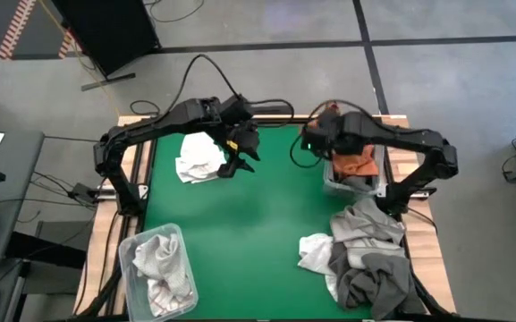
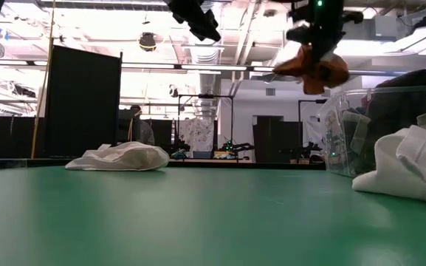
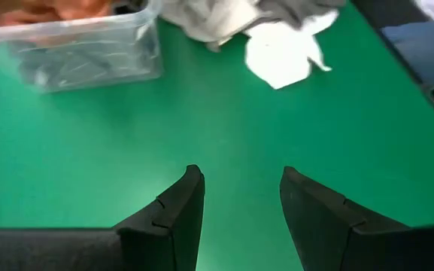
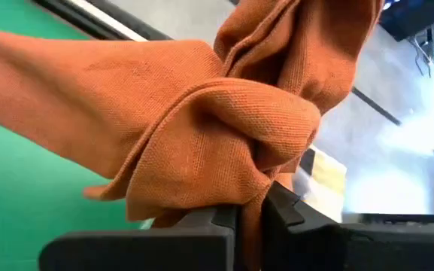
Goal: Sort towels by color in basket
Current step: Put the orange microfiber towel into the top transparent bin
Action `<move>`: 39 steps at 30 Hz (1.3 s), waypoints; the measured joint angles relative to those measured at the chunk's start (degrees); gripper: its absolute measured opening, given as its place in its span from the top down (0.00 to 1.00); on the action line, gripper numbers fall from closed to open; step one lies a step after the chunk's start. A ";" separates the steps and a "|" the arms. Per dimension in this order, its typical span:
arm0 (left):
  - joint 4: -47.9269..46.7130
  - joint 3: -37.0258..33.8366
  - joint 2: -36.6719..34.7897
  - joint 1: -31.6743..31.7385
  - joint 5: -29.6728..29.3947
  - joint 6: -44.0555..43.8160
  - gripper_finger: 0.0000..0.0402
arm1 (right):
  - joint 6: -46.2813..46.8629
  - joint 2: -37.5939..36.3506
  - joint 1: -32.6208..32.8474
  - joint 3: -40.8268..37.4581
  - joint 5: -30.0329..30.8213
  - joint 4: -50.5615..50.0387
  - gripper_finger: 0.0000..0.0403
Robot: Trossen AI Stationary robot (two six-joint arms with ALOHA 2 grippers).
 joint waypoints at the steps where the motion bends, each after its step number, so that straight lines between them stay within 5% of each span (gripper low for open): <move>1: -0.23 0.00 0.00 -0.38 0.20 0.23 0.58 | -2.39 0.00 -0.69 0.00 -0.58 0.94 0.89; 13: -2.78 0.00 0.00 -2.47 4.41 2.65 0.58 | -34.39 -4.00 -2.90 0.00 -2.88 11.21 0.90; 19: -2.72 0.00 0.00 -2.54 4.42 2.69 0.58 | -50.94 -10.99 -4.81 0.00 -14.96 21.04 0.90; 23: -2.69 0.00 0.00 -2.58 4.40 2.87 0.58 | -52.98 -15.80 -8.52 0.02 -23.56 20.35 0.90; 28: -2.69 0.00 0.00 -2.58 4.77 2.93 0.58 | -49.60 -20.04 -13.45 -1.19 -26.31 16.15 0.90; 39: -2.81 0.00 0.00 -4.64 11.94 6.34 0.58 | -49.31 -27.82 -24.33 -27.90 -32.81 22.62 0.90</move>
